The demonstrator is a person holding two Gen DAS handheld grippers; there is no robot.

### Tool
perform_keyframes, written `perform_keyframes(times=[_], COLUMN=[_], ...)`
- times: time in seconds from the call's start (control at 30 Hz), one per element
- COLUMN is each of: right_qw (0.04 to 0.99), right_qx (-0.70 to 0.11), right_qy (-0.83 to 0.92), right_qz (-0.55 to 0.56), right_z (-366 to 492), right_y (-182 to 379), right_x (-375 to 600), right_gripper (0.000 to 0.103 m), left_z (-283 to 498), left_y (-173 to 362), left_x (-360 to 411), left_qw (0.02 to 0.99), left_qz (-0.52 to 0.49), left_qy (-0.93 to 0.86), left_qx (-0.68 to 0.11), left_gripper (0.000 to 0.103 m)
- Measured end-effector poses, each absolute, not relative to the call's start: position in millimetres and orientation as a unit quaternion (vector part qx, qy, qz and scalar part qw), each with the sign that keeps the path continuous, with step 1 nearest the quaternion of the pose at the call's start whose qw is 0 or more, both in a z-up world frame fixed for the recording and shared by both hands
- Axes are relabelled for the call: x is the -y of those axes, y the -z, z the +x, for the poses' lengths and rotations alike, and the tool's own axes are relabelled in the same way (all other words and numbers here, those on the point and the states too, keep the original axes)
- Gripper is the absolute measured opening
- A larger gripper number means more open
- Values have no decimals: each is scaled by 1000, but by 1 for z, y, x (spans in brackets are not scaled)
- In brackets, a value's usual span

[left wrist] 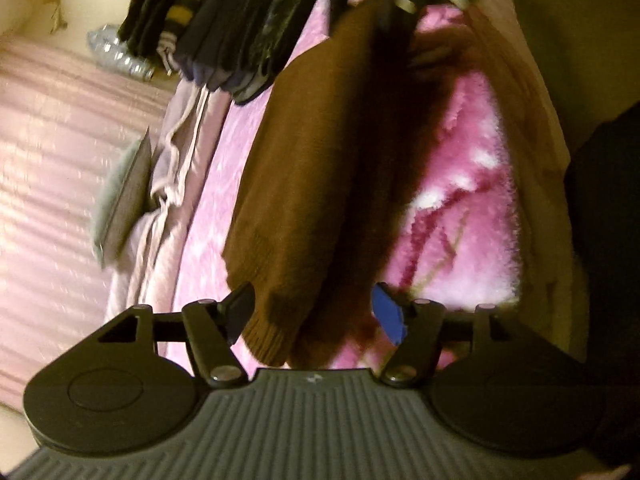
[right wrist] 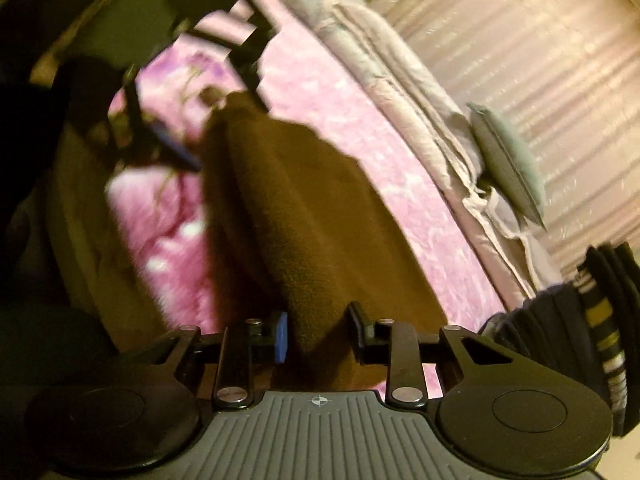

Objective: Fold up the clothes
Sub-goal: 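Grasp the folded brown vest's edge with the left gripper while the right gripper grasps it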

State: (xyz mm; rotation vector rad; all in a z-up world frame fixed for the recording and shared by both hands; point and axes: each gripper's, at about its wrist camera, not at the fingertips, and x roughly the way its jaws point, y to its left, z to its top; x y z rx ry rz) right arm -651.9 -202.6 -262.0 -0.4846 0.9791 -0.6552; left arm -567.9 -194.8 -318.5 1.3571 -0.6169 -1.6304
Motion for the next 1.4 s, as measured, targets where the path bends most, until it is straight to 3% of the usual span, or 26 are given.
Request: perform_keyframes(times=[0.17,0.2,0.3,0.37,0.57,0.93,1.13,1.33,1.37,1.4], right_qw=[806,804,799,796,772,721,751,778,777,778], right_qx=[-455,-457,-458,-454,-463,-485,-469,-450,-447,-443], right_qy=[305,302,300,302,298,291,312,332,331,330], right_qz=[-224,-232,-250,-263,-317,-401,-343,-287,-294,-299], right_z=[-655,-655,-658,-661,-660,-645,-654,-662,-662,-661], right_y=[256,258,268,276,307,341,319,298,300,302], right_x=[208,207,194,186,167,175,177,175,169,164], right_gripper=[30,30,30,30,46,46,37,38,46,70], left_z=[-570,-569,-566,-563,-548,-543,-546,-535,-534,-533], left_y=[329,331,331,328,303,295,311,290,286,281], left_x=[209,212,219,220,229,232,219,240,243,246], left_qw=[418,411,400,398,418,416,415,435,436,437], left_qz=[569,574,581,579,539,524,534,501,497,493], left_qy=[638,635,637,645,698,719,705,736,740,744], left_qx=[308,314,311,300,218,185,212,133,123,113], left_gripper=[59,55,31,25,26,30,32,31,31,31])
